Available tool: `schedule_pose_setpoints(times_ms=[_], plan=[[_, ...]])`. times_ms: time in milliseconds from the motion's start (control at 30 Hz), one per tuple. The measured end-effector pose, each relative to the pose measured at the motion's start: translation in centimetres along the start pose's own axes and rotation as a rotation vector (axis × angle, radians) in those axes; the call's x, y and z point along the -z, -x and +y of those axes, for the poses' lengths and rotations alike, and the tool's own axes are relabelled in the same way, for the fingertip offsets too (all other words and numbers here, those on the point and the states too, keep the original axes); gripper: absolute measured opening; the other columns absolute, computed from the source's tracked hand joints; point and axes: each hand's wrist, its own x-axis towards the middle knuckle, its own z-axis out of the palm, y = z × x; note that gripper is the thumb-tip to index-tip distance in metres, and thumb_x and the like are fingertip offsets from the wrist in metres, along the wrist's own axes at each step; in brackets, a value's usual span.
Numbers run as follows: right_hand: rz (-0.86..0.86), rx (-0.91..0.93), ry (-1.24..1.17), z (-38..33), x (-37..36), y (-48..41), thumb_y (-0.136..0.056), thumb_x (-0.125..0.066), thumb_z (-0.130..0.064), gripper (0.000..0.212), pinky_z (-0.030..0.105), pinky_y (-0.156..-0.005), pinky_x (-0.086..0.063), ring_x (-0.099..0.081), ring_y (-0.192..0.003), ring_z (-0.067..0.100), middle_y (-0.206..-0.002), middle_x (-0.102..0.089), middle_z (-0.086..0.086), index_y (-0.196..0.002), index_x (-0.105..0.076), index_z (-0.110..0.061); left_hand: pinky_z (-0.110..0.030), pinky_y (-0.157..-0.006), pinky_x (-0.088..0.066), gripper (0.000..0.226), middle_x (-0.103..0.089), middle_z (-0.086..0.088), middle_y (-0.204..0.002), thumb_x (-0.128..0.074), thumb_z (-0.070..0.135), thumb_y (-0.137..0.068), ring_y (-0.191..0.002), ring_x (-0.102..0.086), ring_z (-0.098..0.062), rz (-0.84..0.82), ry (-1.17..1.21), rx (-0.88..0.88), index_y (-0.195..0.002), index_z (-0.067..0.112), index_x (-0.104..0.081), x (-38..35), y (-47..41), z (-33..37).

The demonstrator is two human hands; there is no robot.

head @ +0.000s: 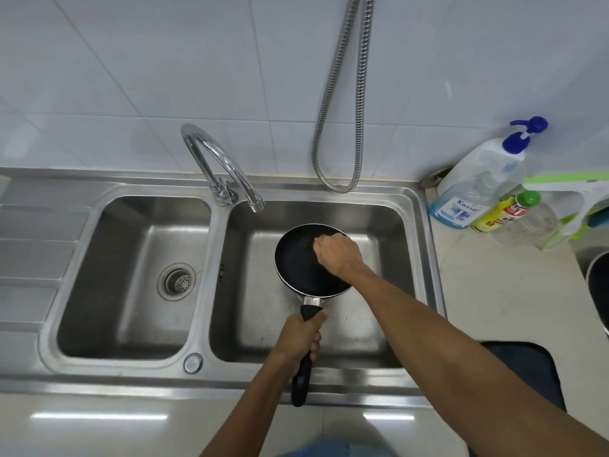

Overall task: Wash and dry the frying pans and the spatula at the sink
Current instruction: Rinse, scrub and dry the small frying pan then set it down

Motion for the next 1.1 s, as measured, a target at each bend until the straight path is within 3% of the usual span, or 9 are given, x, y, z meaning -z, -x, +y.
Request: schedule_pose_setpoints(times_ms=[133,267,333,433,533,667,833,1000,1100], plan=[[0.007,-0.081,-0.080,1.0,-0.1,-0.5,-0.108,-0.035,-0.042,0.044,0.042,-0.079,-0.051,-0.067,-0.098,0.040,-0.104,-0.071,0.019,-0.109,-0.063,-0.009,-0.023,-0.044,-0.041,0.035,-0.046,0.003,-0.052,-0.061,0.036,-0.100,-0.043,-0.042,-0.009,-0.001,-0.006,0.011,-0.075,0.013,-0.052,0.4,0.0,-0.2],[-0.168,-0.132,-0.279,1.8,-0.1,-0.7,-0.104,-0.039,-0.052,0.045,0.046,-0.091,-0.045,-0.055,-0.118,0.042,-0.129,-0.057,0.019,-0.127,-0.051,-0.015,-0.023,-0.043,-0.039,0.035,-0.045,0.003,-0.051,-0.063,0.033,-0.099,-0.042,-0.041,-0.009,0.017,0.034,0.022,-0.073,0.013,-0.051,0.6,0.0,0.0],[-0.279,-0.037,-0.280,1.7,-0.8,-0.1,-0.100,-0.047,-0.051,0.043,0.045,-0.100,-0.045,-0.057,-0.117,0.039,-0.131,-0.058,0.017,-0.132,-0.053,-0.022,-0.023,-0.041,-0.037,0.036,-0.044,0.003,-0.050,-0.064,0.032,-0.099,-0.041,-0.039,-0.010,0.034,0.055,0.038,-0.072,0.013,-0.050,0.4,-0.2,0.2],[-0.407,0.238,-0.279,-0.1,-1.7,1.9,-0.095,-0.063,-0.039,0.029,0.035,-0.100,-0.046,-0.063,-0.106,0.025,-0.117,-0.072,0.005,-0.120,-0.072,-0.026,-0.023,-0.039,-0.035,0.035,-0.043,0.003,-0.049,-0.063,0.030,-0.099,-0.039,-0.038,-0.010,0.062,0.054,0.040,-0.072,0.013,-0.049,0.0,-0.4,0.4],[-0.321,0.270,-0.197,-1.8,-2.2,2.1,-0.089,-0.056,-0.045,0.025,0.043,-0.093,-0.051,-0.061,-0.107,0.033,-0.110,-0.067,0.003,-0.099,-0.076,-0.034,-0.023,-0.040,-0.038,0.032,-0.046,0.003,-0.049,-0.060,0.029,-0.100,-0.039,-0.041,-0.010,0.075,-0.006,0.024,-0.076,0.011,-0.053,-0.5,-0.4,0.3],[-0.180,0.026,-0.001,-1.0,-1.4,0.8,-0.091,-0.068,-0.040,0.024,0.041,-0.089,-0.051,-0.057,-0.110,0.034,-0.118,-0.061,0.004,-0.110,-0.076,-0.028,-0.024,-0.041,-0.041,0.028,-0.050,0.002,-0.050,-0.060,0.030,-0.100,-0.039,-0.045,-0.010,0.119,-0.082,-0.030,-0.082,0.009,-0.058,-0.9,-0.1,-0.7],[-0.394,-0.028,-0.054,-0.7,-1.5,2.9,-0.086,-0.069,-0.048,0.029,0.032,-0.082,-0.052,-0.067,-0.101,0.029,-0.108,-0.074,0.002,-0.102,-0.079,-0.026,-0.024,-0.042,-0.043,0.030,-0.058,-0.005,-0.061,-0.058,0.030,-0.101,-0.040,-0.052,-0.012,0.260,-0.207,-0.052,-0.093,0.002,-0.063,-0.3,-0.5,-1.0],[-0.352,0.099,-0.324,-4.0,-0.4,3.1,-0.089,-0.066,-0.022,0.027,0.033,-0.100,-0.048,-0.064,-0.116,0.026,-0.122,-0.073,0.000,-0.113,-0.078,-0.026,-0.029,-0.058,-0.051,0.030,-0.068,-0.010,-0.085,-0.056,0.031,-0.101,-0.068,-0.063,-0.020,0.297,-0.397,-0.063,-0.104,0.002,-0.065,0.0,-1.0,-0.9],[-0.195,0.033,-0.316,-3.8,0.1,2.4,-0.090,-0.064,-0.028,0.022,0.037,-0.085,-0.054,-0.065,-0.107,0.030,-0.113,-0.072,0.006,-0.109,-0.077,-0.027,-0.026,-0.067,-0.045,0.030,-0.070,-0.012,-0.102,-0.054,0.028,-0.102,-0.086,-0.065,-0.025,0.343,-0.591,-0.080,-0.112,0.001,-0.065,0.5,-1.2,-1.0]])
